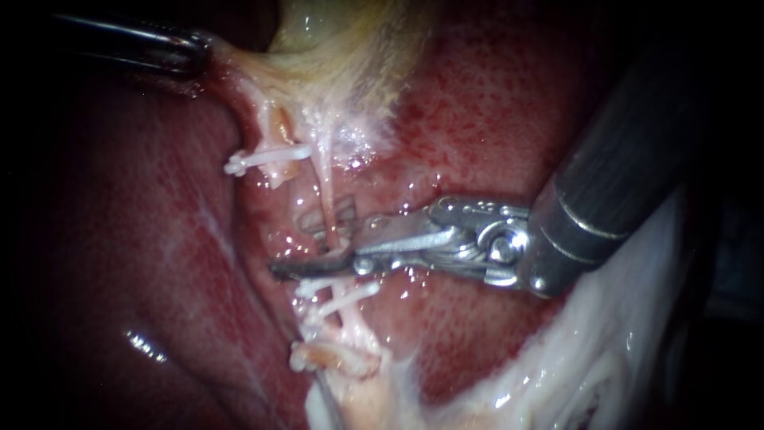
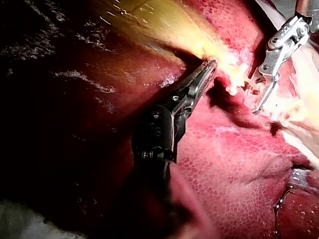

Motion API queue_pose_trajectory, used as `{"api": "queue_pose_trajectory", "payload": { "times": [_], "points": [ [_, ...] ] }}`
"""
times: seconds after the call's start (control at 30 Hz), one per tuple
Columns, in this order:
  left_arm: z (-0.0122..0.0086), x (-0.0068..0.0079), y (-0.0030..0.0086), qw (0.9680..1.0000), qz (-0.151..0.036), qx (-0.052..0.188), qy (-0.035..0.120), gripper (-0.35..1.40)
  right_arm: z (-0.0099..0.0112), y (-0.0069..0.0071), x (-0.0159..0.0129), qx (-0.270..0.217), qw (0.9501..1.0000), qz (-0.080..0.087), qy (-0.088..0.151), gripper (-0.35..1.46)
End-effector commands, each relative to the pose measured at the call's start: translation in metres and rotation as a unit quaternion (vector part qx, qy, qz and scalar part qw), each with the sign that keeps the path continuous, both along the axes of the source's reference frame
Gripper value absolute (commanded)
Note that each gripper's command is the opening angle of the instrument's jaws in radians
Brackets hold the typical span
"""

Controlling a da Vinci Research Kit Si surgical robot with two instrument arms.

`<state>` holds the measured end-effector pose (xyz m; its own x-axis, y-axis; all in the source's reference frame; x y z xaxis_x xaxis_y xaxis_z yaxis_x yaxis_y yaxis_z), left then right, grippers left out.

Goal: Clipping third clip right tube

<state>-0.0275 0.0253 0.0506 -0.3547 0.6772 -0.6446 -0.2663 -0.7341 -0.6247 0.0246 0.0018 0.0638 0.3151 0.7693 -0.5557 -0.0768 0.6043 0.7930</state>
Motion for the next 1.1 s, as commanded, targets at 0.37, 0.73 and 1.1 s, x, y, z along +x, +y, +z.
{"api": "queue_pose_trajectory", "payload": {
  "times": [0.37,0.73,1.1],
  "points": [
    [0.0001,0.0002,-0.0001,1.0,0.0,0.0,0.0,-0.35,-0.0005,0.001,-0.001,0.013,0.9988,0.016,0.044,0.5],
    [0.0001,0.0004,-0.0001,1.0,0.001,0.0,0.0,-0.35,-0.0008,0.0028,-0.0031,0.021,0.9915,-0.011,0.128,0.5],
    [0.0001,0.0004,-0.0001,1.0,0.001,0.0,0.0,-0.35,-0.0001,0.0035,-0.0034,0.086,0.9737,-0.045,0.206,0.5]
  ]
}}
